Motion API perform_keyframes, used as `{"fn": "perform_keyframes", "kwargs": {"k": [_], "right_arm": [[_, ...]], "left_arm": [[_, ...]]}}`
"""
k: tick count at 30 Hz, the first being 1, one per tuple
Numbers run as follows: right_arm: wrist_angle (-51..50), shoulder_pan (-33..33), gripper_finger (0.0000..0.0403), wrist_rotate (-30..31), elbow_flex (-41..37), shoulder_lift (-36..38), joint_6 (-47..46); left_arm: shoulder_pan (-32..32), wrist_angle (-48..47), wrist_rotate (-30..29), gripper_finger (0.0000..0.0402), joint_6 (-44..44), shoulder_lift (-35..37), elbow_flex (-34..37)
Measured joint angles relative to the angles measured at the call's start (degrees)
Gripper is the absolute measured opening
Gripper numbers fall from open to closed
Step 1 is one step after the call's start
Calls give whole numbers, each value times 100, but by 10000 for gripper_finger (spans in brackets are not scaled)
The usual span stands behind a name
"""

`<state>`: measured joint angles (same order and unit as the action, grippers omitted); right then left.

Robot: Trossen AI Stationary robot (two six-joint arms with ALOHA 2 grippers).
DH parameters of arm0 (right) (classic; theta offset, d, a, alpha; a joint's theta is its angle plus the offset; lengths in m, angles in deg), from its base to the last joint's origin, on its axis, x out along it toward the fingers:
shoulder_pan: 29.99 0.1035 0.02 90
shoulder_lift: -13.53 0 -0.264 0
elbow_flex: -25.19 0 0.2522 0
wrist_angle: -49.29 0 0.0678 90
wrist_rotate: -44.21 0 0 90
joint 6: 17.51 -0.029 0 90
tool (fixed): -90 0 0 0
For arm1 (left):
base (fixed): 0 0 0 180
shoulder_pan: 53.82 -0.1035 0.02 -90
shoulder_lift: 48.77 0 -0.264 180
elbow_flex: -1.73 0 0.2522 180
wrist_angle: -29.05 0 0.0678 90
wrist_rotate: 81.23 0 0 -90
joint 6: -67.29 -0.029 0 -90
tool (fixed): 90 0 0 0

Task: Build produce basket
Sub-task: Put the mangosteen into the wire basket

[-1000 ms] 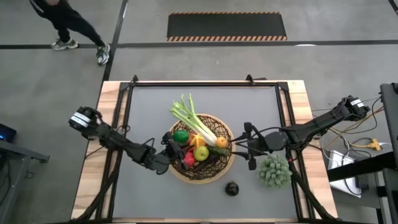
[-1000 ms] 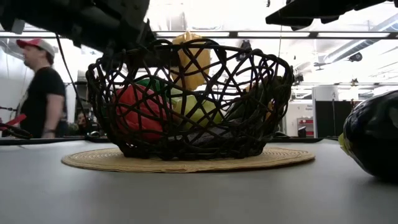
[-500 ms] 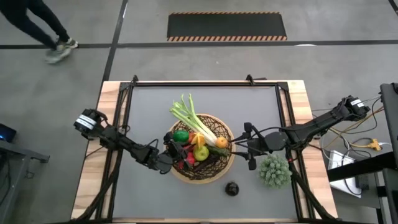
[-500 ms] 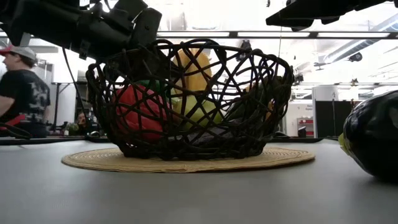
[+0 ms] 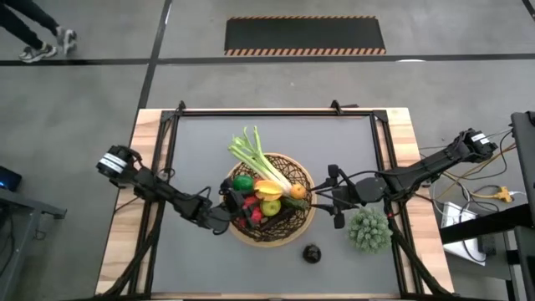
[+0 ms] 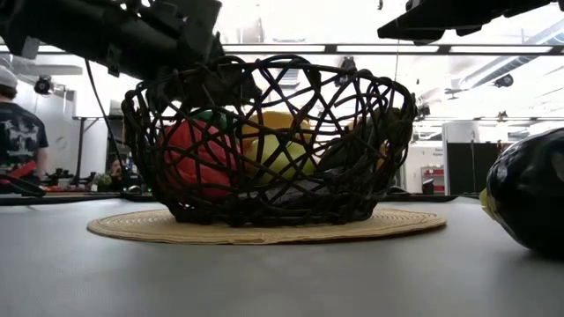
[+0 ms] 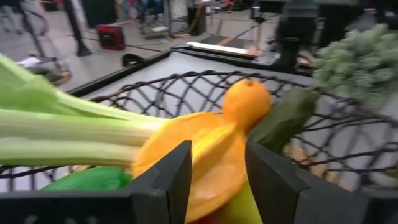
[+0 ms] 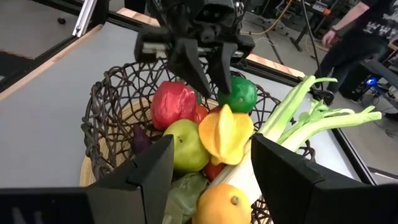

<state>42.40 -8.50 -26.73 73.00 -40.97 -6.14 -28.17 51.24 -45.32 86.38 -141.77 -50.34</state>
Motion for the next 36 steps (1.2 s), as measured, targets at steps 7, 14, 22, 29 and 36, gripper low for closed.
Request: {"fn": "perform_keyframes", "kwargs": {"k": [7, 14, 22, 29, 36], "right_arm": [[-19, 0, 201, 2, 0, 0, -28], [-15, -2, 201, 49, 2, 0, -136], [-1, -2, 201, 49, 2, 0, -254], [9, 0, 201, 48, 2, -2, -362], [17, 0, 201, 47, 2, -2, -447]], "left_arm": [[46, -51, 561, 132, -125, 441, 9], [159, 7, 947, 132, -830, 840, -32], [168, 264, 1058, 132, -1372, 930, -30], [165, 261, 1060, 132, -1364, 930, 5], [161, 262, 1060, 132, -1360, 930, 7]]}}
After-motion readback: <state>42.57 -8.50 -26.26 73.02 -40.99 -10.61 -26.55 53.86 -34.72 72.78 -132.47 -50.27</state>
